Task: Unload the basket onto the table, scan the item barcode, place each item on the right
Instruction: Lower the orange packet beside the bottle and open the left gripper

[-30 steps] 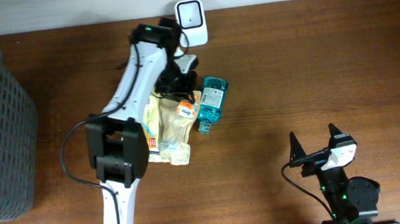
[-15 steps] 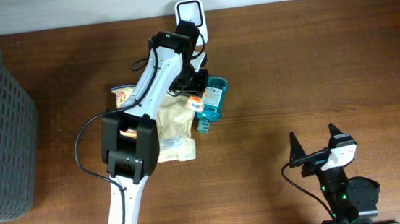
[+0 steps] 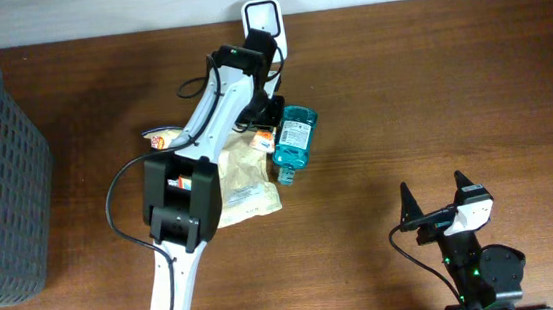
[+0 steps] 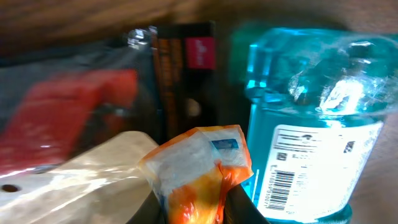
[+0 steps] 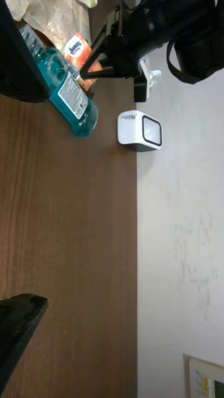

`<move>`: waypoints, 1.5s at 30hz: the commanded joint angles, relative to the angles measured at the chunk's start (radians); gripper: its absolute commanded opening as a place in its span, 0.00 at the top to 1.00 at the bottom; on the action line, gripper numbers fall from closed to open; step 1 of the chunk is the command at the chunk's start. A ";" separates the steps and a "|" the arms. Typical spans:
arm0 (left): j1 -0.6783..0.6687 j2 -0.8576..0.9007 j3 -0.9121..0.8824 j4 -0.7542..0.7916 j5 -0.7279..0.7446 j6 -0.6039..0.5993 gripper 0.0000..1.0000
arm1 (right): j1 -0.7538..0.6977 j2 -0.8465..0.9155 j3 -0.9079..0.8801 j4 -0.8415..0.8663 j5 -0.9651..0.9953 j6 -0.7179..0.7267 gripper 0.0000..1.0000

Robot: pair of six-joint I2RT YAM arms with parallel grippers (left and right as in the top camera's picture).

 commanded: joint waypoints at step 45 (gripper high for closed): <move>0.180 -0.289 0.535 -0.462 -0.057 0.054 0.01 | -0.006 -0.003 -0.005 -0.005 -0.012 0.011 0.02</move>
